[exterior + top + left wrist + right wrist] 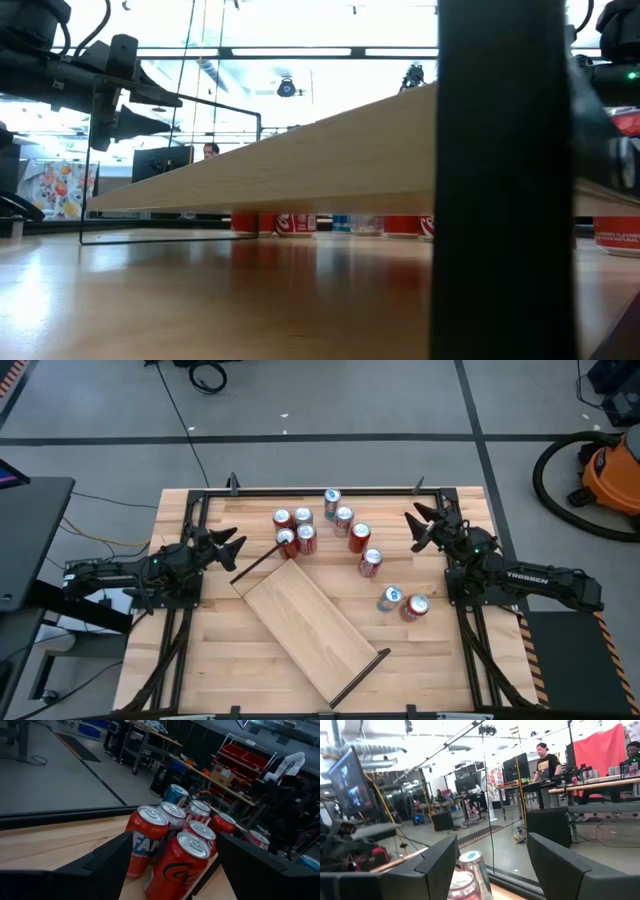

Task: Place canned beverage on shelf
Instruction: Put the top orange soda can on the shelf

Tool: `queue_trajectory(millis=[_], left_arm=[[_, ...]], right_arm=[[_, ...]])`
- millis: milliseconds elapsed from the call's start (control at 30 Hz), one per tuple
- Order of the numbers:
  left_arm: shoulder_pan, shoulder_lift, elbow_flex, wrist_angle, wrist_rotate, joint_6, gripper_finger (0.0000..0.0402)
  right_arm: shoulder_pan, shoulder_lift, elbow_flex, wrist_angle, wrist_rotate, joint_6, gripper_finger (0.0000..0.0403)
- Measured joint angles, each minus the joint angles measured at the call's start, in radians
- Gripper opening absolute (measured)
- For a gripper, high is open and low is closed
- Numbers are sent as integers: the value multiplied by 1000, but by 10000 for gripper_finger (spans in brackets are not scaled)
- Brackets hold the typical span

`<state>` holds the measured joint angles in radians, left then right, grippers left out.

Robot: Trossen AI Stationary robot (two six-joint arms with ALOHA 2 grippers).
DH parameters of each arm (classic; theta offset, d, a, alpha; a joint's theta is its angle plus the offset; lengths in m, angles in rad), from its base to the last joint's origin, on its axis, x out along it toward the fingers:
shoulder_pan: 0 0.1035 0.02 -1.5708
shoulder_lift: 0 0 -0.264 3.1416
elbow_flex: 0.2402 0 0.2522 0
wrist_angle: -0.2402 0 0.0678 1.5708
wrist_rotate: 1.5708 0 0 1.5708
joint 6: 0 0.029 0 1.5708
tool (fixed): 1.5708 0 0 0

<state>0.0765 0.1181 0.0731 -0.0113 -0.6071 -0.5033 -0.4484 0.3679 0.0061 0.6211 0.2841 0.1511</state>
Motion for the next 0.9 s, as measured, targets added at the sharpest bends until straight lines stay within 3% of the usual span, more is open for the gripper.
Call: queue_trajectory(millis=[133, 400, 667, 900], left_arm=[[0, 0, 0, 1, 12, -51, 298], [-1, 0, 0, 177, 318, 97, 298], [0, 16, 28, 197, 395, 85, 298], [0, 161, 221, 28, 395, 94, 298]], right_arm=[[0, 0, 0, -1, -20, 101, 252], [0, 0, 0, 26, -24, 252, 252], [1, 0, 0, 59, -161, 276, 252], [0, 0, 11, 97, -176, 265, 252]])
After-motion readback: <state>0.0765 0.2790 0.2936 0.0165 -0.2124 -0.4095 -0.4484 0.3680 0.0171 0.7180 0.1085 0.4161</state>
